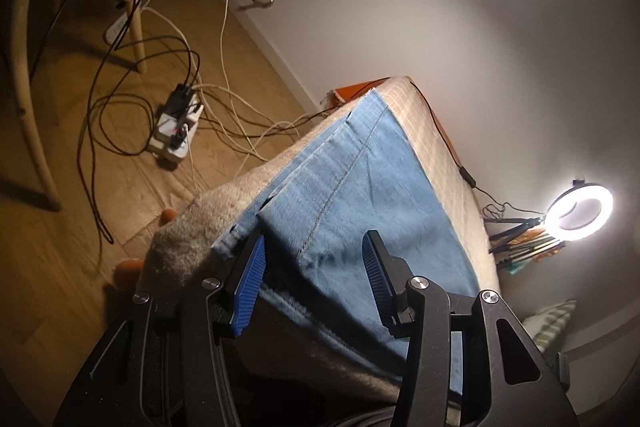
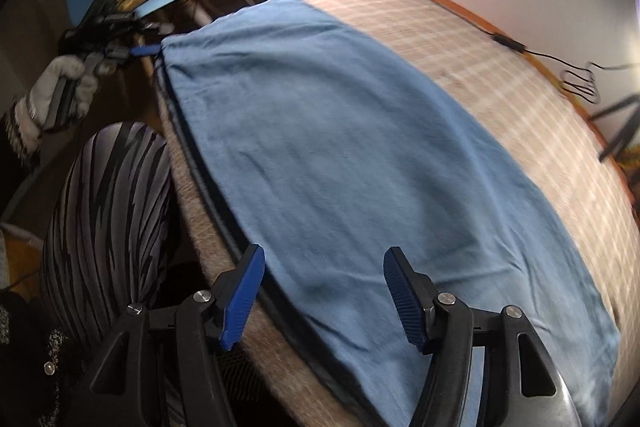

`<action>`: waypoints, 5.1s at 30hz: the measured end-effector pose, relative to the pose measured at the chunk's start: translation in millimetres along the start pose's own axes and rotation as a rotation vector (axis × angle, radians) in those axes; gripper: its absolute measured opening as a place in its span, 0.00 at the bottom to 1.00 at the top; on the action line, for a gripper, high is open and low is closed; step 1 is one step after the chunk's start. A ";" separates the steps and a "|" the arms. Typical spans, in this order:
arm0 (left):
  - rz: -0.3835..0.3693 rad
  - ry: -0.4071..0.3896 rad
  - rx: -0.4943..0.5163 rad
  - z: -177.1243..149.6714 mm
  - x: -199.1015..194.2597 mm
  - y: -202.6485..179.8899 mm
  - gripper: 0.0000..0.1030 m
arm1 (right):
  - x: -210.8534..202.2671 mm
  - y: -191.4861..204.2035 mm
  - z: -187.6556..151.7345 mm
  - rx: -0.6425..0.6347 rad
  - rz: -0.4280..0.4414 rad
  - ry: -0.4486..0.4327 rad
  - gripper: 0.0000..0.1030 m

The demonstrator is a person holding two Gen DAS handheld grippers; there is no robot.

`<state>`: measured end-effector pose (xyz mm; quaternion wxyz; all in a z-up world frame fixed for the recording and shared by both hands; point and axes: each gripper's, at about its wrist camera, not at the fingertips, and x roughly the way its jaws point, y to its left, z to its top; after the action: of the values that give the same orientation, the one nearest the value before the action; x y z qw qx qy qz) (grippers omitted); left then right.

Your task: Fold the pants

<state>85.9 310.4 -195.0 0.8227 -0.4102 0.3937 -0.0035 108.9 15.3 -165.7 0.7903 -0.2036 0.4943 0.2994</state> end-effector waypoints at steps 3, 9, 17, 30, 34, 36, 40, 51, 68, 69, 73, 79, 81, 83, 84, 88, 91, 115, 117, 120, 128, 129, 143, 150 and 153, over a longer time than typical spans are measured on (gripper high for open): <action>0.026 -0.012 0.043 -1.3 1.9 -4.0 0.33 | 4.7 10.3 -1.0 -0.054 0.014 0.021 0.54; 0.034 -0.032 0.103 -3.2 6.3 -11.1 0.09 | 21.0 20.9 -1.8 -0.125 -0.003 0.051 0.40; 0.022 -0.064 0.150 0.8 -4.1 -24.0 0.05 | 15.8 12.9 3.2 -0.124 0.037 0.042 0.05; 0.037 -0.106 0.034 -15.5 -18.8 15.6 0.21 | 15.2 23.5 0.7 -0.162 0.049 0.064 0.06; 0.004 -0.119 -0.030 -19.1 -29.3 26.0 0.31 | 9.1 24.6 2.3 -0.147 0.065 0.062 0.10; -0.011 -0.100 -0.080 -19.5 -23.9 33.2 0.37 | 9.9 23.5 3.2 -0.142 0.063 0.063 0.12; -0.020 -0.067 -0.188 -21.4 -8.5 46.9 0.37 | 8.3 24.7 4.9 -0.132 0.064 0.055 0.18; -0.067 -0.111 -0.136 -14.9 -12.8 23.5 0.45 | 2.9 25.5 6.0 -0.114 0.065 0.045 0.21; -0.141 -0.165 0.236 -6.3 -4.4 -72.3 0.10 | -13.4 -1.8 14.1 0.063 0.092 0.011 0.40; -0.153 -0.155 0.284 -9.2 -4.4 -85.8 0.10 | -19.6 -11.4 20.5 0.109 0.108 -0.013 0.45; -0.199 -0.101 0.388 -21.6 0.1 -115.9 0.10 | -32.7 -44.6 56.4 0.258 0.159 -0.095 0.64; -0.257 -0.022 0.478 -41.4 10.3 -140.5 0.10 | -9.0 -75.5 146.8 0.373 0.350 -0.130 0.80; -0.275 -0.006 0.480 -41.3 12.7 -143.6 0.10 | 9.5 -78.5 173.8 0.408 0.421 -0.126 0.81; -0.288 0.004 0.486 -41.9 13.7 -146.7 0.10 | 41.9 -77.6 202.5 0.460 0.503 -0.076 0.81; -0.294 0.010 0.489 -42.7 14.1 -148.1 0.10 | 52.5 -75.2 209.8 0.476 0.521 -0.061 0.81; -0.313 0.047 0.532 -47.2 17.5 -156.1 0.10 | 94.7 -62.3 244.5 0.496 0.571 -0.013 0.81; -0.331 0.079 0.571 -51.9 20.7 -166.5 0.10 | 106.4 -60.2 263.0 0.481 0.518 -0.011 0.77; -0.519 0.285 0.720 -150.6 54.1 -271.9 0.10 | -20.8 -167.6 148.4 0.501 0.144 -0.173 0.06; -0.532 0.306 0.736 -162.3 59.0 -280.3 0.10 | -30.0 -178.6 130.8 0.523 0.126 -0.174 0.06; -0.556 0.344 0.762 -184.4 67.2 -295.5 0.10 | -44.5 -193.1 105.9 0.548 0.098 -0.177 0.06; -0.610 0.431 0.805 -225.7 84.4 -326.3 0.10 | -74.7 -223.4 48.4 0.602 0.036 -0.183 0.06; -0.616 0.438 0.813 -229.3 85.9 -330.3 0.10 | -78.0 -225.5 43.2 0.608 0.032 -0.185 0.06; -0.703 0.553 0.893 -297.4 102.1 -390.0 0.10 | -133.2 -266.4 -42.5 0.700 -0.070 -0.211 0.06; -0.750 0.619 0.946 -335.0 110.7 -420.1 0.10 | -159.9 -287.0 -86.5 0.747 -0.115 -0.212 0.06; -0.768 0.652 0.967 -353.0 116.1 -433.5 0.10 | -170.7 -297.5 -108.4 0.773 -0.132 -0.211 0.06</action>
<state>73.9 -252.5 -100.9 0.6933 -0.0862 0.4018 -0.5920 181.4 -317.7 -50.3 0.8724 0.1092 0.4728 0.0593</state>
